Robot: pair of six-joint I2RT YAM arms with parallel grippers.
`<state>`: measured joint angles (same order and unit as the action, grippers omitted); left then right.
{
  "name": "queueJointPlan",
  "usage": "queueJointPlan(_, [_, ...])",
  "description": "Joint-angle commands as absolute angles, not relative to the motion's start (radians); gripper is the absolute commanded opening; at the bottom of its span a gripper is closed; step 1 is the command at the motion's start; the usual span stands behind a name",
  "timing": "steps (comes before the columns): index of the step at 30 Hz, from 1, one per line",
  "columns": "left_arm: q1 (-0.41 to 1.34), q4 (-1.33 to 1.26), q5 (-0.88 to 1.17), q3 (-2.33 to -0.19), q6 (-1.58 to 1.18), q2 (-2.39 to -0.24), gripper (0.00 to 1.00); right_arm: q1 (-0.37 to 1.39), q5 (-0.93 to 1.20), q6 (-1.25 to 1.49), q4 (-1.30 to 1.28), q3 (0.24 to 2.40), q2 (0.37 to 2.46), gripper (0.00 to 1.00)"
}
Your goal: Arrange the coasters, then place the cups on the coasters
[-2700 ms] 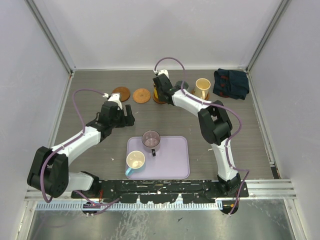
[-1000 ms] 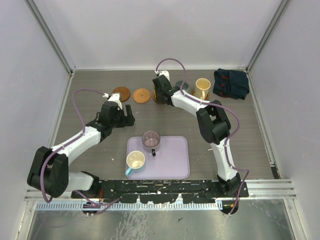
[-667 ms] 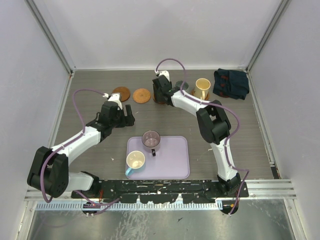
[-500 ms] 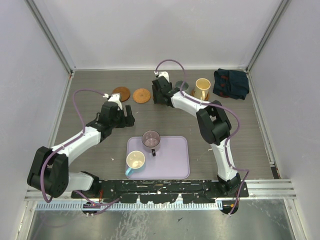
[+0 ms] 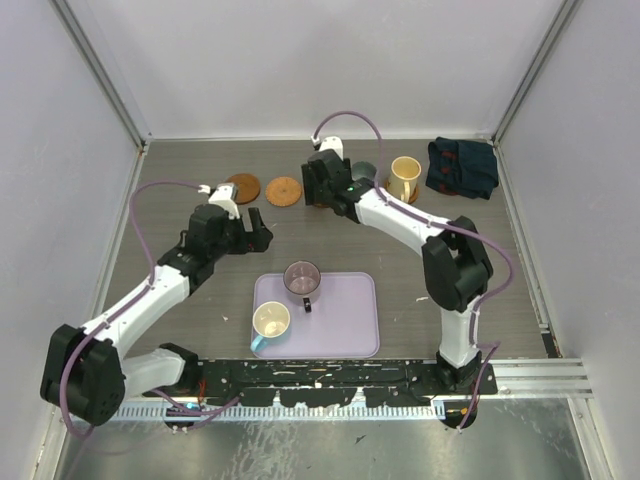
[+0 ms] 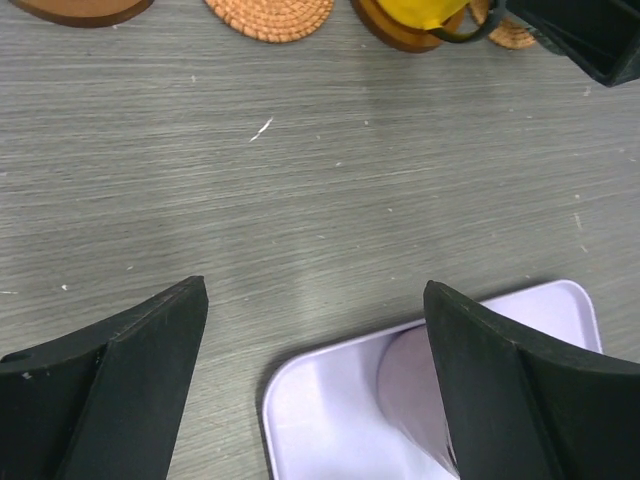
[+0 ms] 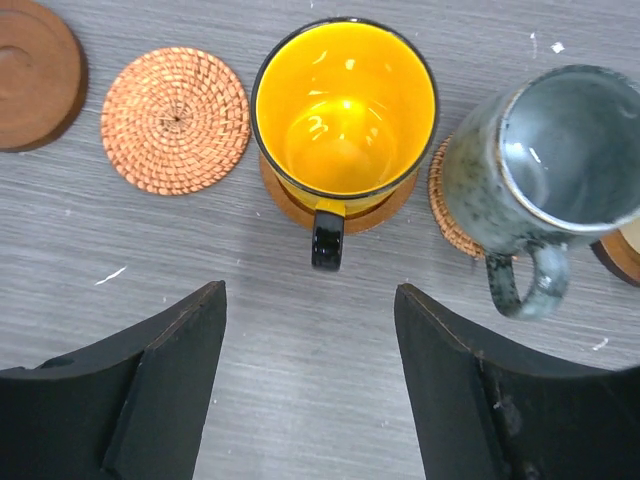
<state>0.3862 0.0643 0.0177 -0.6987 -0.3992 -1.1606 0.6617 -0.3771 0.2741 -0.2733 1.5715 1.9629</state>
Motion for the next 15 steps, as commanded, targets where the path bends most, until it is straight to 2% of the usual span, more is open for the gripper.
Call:
queueJointPlan(1, [0.414,0.079,0.076,-0.688,-0.379,-1.093,0.92,0.668,-0.429,0.296,-0.217,1.508,1.81,0.73])
queueJointPlan(9, [0.582,0.152,0.055,-0.694,-0.37,-1.067,1.0,0.668,-0.471,0.314,-0.165,1.322,1.619,0.74])
queueJointPlan(15, [0.704,0.211,0.044,-0.721,-0.37,-1.087,0.98,0.668,-0.471,0.34,-0.124,1.194,1.501,0.74])
